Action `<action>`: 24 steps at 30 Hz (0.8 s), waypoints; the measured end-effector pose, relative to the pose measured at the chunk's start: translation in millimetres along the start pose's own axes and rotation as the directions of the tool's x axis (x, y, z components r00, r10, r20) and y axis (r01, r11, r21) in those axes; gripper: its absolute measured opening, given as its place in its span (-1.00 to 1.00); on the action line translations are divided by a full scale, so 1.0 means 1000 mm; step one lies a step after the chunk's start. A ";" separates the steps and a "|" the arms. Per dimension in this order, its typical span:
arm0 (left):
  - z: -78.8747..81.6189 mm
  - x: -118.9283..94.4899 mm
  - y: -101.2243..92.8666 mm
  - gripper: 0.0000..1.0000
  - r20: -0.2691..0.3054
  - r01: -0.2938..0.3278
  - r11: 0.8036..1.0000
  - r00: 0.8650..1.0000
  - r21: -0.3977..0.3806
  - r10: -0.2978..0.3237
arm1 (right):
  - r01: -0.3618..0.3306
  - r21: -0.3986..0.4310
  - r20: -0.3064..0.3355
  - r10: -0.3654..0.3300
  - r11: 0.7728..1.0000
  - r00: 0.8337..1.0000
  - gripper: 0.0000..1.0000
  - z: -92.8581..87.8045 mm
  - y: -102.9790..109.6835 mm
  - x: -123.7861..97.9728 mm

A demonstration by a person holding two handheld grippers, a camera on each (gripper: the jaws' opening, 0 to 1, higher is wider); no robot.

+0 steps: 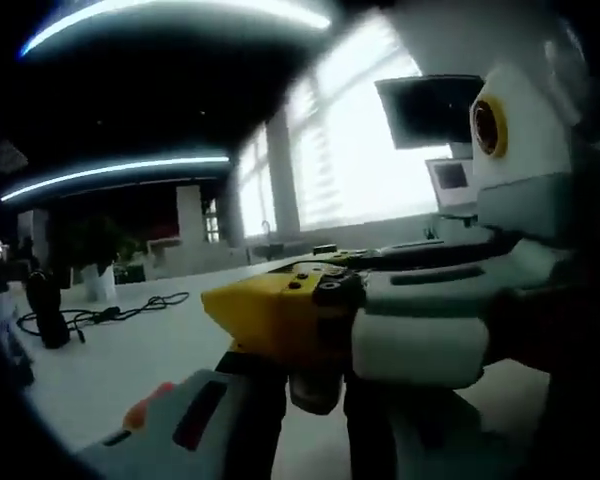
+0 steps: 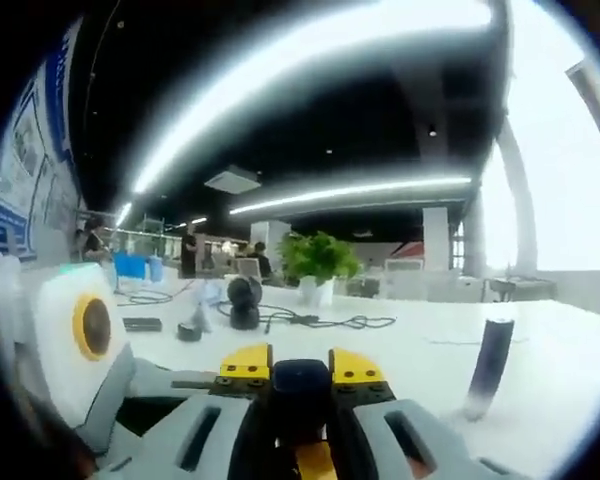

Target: Pick up cosmetic bottle twist off cap place on table pick up cap screw tight cap place on table

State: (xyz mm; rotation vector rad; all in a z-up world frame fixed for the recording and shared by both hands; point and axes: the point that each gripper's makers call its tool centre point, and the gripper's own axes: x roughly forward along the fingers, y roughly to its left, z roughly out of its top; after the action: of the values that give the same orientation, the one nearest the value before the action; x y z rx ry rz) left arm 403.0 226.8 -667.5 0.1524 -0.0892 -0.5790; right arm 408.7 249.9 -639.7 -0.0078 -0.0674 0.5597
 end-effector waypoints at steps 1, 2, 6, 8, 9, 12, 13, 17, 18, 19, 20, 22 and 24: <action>0.000 0.001 0.000 -0.79 0.006 0.001 1.000 1.000 -0.007 -0.001 | -0.006 -0.009 0.007 0.006 1.000 1.000 -0.78 0.001 0.000 0.000; 0.000 0.001 0.000 -0.79 0.011 0.008 1.000 1.000 -0.010 -0.007 | -0.009 -0.014 0.011 0.009 1.000 1.000 -0.77 0.001 0.001 -0.001; 0.000 0.003 -0.009 -0.79 0.020 0.080 0.996 0.997 -0.035 -0.080 | -0.018 -0.023 0.013 0.018 1.000 1.000 -0.76 0.000 -0.002 -0.003; 0.003 0.003 -0.014 -0.79 0.043 0.131 0.991 0.991 -0.030 -0.129 | -0.043 -0.005 0.022 0.043 0.999 0.999 -0.76 0.002 -0.002 -0.005; 0.003 0.002 -0.016 -0.80 0.047 0.152 0.987 0.988 -0.042 -0.150 | -0.059 0.001 0.015 0.059 0.998 0.998 -0.76 0.001 -0.001 -0.005; 0.006 -0.001 -0.016 -0.80 0.066 0.203 0.977 0.978 -0.062 -0.199 | -0.092 -0.031 0.021 0.092 0.995 0.996 -0.76 0.006 0.004 -0.007; 0.007 -0.001 -0.016 -0.80 0.067 0.212 0.975 0.976 -0.060 -0.208 | -0.089 -0.032 0.018 0.089 0.996 0.996 -0.76 0.006 0.005 -0.008; 0.012 -0.002 -0.018 -0.81 0.083 0.235 0.971 0.969 -0.048 -0.231 | -0.110 -0.064 0.036 0.112 0.992 0.993 -0.76 0.011 0.009 -0.009; 0.013 -0.002 -0.018 -0.81 0.085 0.239 0.970 0.968 -0.044 -0.235 | -0.112 -0.065 0.037 0.115 0.992 0.993 -0.76 0.011 0.009 -0.010; 0.013 -0.002 -0.019 -0.81 0.087 0.245 0.969 0.967 -0.040 -0.241 | -0.119 -0.067 0.034 0.121 0.991 0.992 -0.76 0.011 0.009 -0.010; 0.014 0.006 -0.045 -0.81 0.093 0.253 0.966 0.964 -0.046 -0.248 | -0.125 -0.065 0.036 0.127 0.990 0.991 -0.76 0.012 0.010 -0.011; 0.014 0.007 -0.050 -0.81 0.100 0.263 0.964 0.961 -0.040 -0.258 | -0.132 -0.069 0.037 0.135 0.989 0.990 -0.75 0.012 0.011 -0.012; 0.015 0.008 -0.052 -0.81 0.103 0.263 0.965 0.960 -0.018 -0.260 | -0.133 -0.055 0.039 0.136 0.990 0.990 -0.75 0.012 0.010 -0.014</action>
State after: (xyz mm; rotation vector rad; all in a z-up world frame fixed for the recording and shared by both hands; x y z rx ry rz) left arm 380.1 178.1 -661.3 0.1044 -0.1586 -0.8521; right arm 391.2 251.1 -628.8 -0.0515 -0.1234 0.6930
